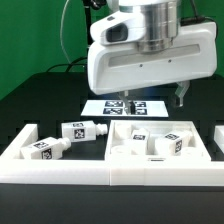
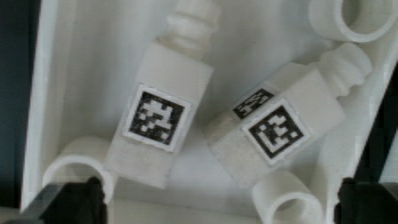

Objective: Assemble one leg

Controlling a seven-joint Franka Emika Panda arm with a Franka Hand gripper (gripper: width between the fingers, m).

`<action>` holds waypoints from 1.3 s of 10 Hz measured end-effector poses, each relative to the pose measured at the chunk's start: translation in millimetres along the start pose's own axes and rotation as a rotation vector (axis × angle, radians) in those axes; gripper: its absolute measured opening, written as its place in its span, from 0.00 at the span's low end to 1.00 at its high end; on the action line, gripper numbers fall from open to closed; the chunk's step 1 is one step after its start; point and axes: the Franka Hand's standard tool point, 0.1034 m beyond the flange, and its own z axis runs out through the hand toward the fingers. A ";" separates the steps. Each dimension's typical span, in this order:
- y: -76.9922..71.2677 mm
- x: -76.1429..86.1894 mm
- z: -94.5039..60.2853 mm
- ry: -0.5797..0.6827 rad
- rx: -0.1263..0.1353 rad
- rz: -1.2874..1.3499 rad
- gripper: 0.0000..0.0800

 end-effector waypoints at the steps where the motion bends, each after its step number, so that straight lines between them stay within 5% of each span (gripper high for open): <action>1: -0.6 4.8 5.4 -0.010 0.001 0.139 0.81; 7: -12.2 9.0 12.6 -0.012 0.033 0.505 0.81; 9: -14.9 12.5 18.4 -0.038 0.088 0.747 0.81; 13: -18.7 12.6 16.9 -0.068 0.099 0.758 0.81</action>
Offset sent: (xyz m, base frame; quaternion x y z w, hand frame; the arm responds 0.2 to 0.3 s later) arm 0.0000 0.0000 0.0000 0.0000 0.0000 0.1296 0.9916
